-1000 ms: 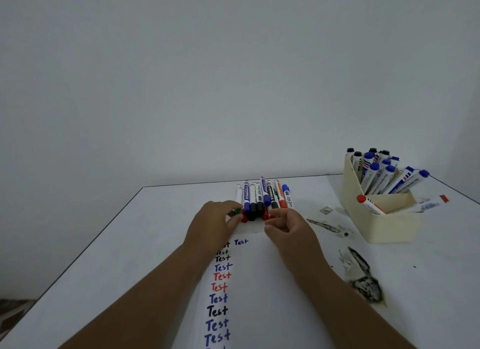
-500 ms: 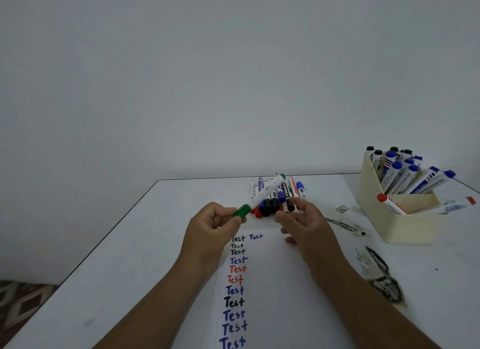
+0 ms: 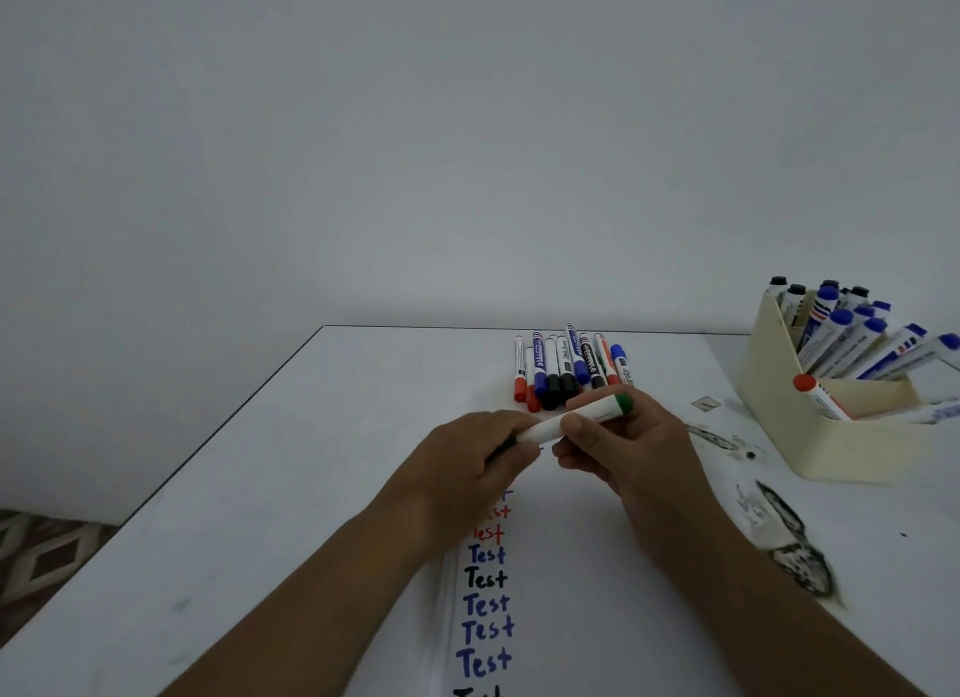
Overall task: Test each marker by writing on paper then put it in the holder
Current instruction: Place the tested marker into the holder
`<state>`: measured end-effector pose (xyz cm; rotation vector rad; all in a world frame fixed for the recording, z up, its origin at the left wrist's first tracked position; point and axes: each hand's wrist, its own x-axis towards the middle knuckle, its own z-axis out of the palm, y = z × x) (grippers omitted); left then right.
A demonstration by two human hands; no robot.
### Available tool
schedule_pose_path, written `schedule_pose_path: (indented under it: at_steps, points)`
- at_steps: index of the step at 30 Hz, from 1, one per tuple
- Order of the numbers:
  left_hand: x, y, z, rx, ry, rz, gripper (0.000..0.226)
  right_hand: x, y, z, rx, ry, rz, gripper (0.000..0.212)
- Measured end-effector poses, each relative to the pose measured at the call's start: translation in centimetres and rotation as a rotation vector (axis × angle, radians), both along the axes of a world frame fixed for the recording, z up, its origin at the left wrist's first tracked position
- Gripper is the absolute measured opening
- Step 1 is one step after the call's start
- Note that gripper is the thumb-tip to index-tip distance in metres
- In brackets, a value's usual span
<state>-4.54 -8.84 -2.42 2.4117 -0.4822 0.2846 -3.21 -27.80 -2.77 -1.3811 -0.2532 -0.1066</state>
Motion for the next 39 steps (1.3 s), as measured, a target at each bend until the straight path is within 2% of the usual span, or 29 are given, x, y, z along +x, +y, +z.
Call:
schedule_pose_path:
  at_steps: [5,9,14,17,21,25,27,29,32,36,39]
  points:
    - [0.1,0.2,0.2,0.039,-0.046,-0.02,0.01,-0.3,0.4,0.3,-0.059,-0.037,-0.022,0.031]
    - [0.1,0.3,0.7,0.04,-0.118,-0.048,0.019,-0.8,0.8,0.8,0.01,-0.017,0.007,0.034]
    - [0.2,0.1,0.8,-0.017,-0.168,-0.035,0.035,-1.0,1.5,1.1,-0.001,0.017,-0.017,0.034]
    - [0.3,-0.1,0.9,-0.094,-0.133,-0.026,0.043,-1.0,1.5,1.2,0.006,0.019,-0.027,0.032]
    - [0.9,0.2,0.7,-0.247,0.001,-0.02,0.033,-1.2,1.6,1.5,-0.022,-0.02,-0.035,0.03]
    - [0.9,1.2,0.4,-0.274,0.05,-0.098,0.038,-1.2,2.1,1.2,0.006,-0.005,-0.092,0.028]
    - [1.0,2.3,0.1,-0.24,0.062,-0.059,0.05,-0.7,2.1,0.9,0.067,0.058,-0.146,0.026]
    - [1.6,3.4,-0.6,-0.076,0.038,0.065,0.062,-0.2,1.7,0.8,0.113,0.103,-0.202,0.029]
    - [2.6,4.3,-1.5,0.144,-0.003,0.225,0.045,0.3,1.5,0.6,0.145,0.093,-0.232,0.026]
    - [3.2,4.5,-2.2,0.271,0.012,0.278,0.031,0.3,1.7,0.1,0.07,0.068,-0.206,0.019]
    - [3.6,4.4,-2.3,0.271,0.016,0.279,0.029,0.8,1.7,-0.4,0.004,0.101,-0.215,0.021]
